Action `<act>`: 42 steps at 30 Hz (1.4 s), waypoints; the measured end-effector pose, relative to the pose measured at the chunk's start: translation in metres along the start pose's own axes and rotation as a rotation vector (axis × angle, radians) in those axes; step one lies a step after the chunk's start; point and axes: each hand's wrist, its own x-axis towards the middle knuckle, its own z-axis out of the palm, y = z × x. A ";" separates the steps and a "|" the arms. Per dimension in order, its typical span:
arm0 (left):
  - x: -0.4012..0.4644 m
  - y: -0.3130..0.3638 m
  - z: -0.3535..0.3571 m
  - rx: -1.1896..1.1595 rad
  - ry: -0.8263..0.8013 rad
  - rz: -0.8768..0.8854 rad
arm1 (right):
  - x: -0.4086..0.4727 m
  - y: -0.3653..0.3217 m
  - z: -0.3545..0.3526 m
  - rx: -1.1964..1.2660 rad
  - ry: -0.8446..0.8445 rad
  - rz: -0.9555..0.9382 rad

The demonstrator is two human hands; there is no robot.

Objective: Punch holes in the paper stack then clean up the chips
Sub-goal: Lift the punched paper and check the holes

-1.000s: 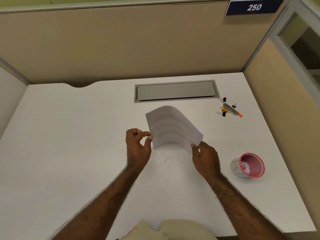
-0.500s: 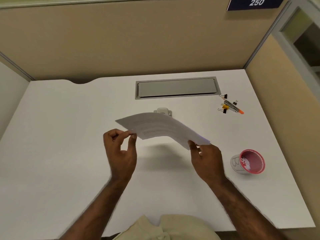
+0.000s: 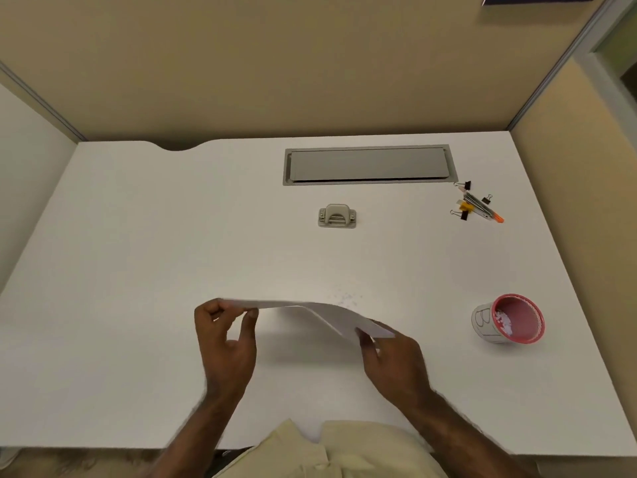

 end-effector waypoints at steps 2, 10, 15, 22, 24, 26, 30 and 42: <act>0.004 0.004 0.003 0.046 0.025 0.046 | -0.001 0.002 0.003 -0.004 0.010 -0.012; 0.034 0.028 0.005 0.029 0.018 0.116 | 0.029 -0.012 -0.009 -0.104 0.235 -0.081; 0.066 0.060 0.000 -0.052 0.028 0.164 | 0.069 -0.032 -0.046 0.023 0.162 0.022; 0.093 0.085 -0.004 -0.067 -0.112 0.002 | 0.100 -0.044 -0.070 0.129 0.070 0.068; 0.099 0.083 -0.005 -0.060 -0.166 -0.048 | 0.104 -0.043 -0.070 0.215 0.031 0.074; 0.104 0.077 -0.007 -0.081 -0.215 -0.131 | 0.108 -0.042 -0.070 0.309 -0.018 0.117; 0.111 0.064 -0.009 -0.089 -0.294 -0.247 | 0.116 -0.041 -0.065 0.473 -0.080 0.233; 0.115 0.009 -0.036 -0.150 -0.366 -0.588 | 0.129 -0.048 -0.023 0.612 -0.332 0.492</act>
